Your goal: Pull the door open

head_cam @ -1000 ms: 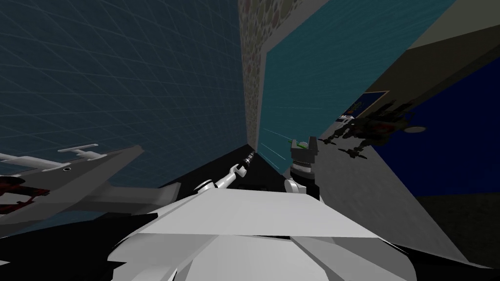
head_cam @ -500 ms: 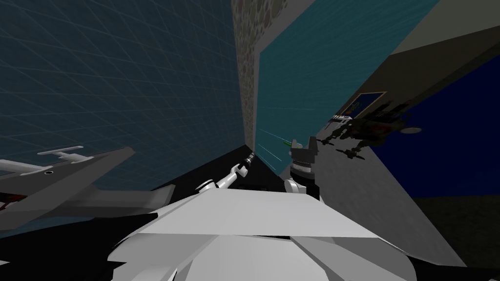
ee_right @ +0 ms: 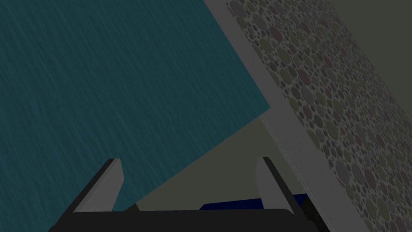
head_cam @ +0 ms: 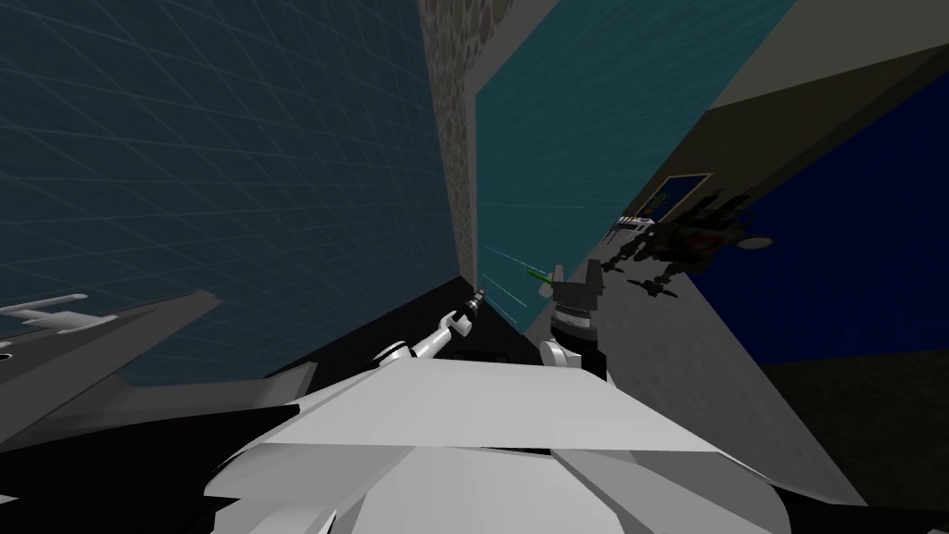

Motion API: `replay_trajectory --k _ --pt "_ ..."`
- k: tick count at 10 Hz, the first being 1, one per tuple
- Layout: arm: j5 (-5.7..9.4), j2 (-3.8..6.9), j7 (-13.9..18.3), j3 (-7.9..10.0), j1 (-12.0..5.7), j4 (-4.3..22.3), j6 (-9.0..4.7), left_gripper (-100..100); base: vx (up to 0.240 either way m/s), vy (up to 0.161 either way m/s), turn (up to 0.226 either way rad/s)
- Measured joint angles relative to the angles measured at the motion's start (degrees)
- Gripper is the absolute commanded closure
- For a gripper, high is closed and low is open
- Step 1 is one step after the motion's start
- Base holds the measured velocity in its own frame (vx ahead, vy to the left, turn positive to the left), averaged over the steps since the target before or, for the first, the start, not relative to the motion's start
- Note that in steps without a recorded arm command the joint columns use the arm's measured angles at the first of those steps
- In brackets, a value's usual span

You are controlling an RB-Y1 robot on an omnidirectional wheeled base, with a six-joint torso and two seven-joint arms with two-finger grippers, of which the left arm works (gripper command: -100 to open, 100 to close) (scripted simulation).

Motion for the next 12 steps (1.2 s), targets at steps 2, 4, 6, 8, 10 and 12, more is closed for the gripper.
replay_trajectory --k 2,4,6,8,10,12 --pt "0.01 -0.05 0.04 -0.03 -0.01 -0.03 -0.06 -100 -0.011 0.016 0.048" --pt "0.02 -0.05 0.08 -0.04 -0.01 -0.03 -0.09 -100 -0.008 -0.024 -0.057" --pt "0.02 -0.09 0.09 -0.05 0.0 -0.12 -0.08 -100 -0.002 0.009 0.024" --pt "0.02 -0.09 0.08 -0.04 0.02 -0.13 -0.08 -100 0.018 -0.009 -0.034" --pt "0.02 -0.1 0.08 -0.05 0.0 -0.13 -0.08 -100 0.02 0.009 0.012" --pt "0.02 -0.09 0.08 -0.04 0.0 -0.13 -0.08 -100 -0.007 0.001 0.006"
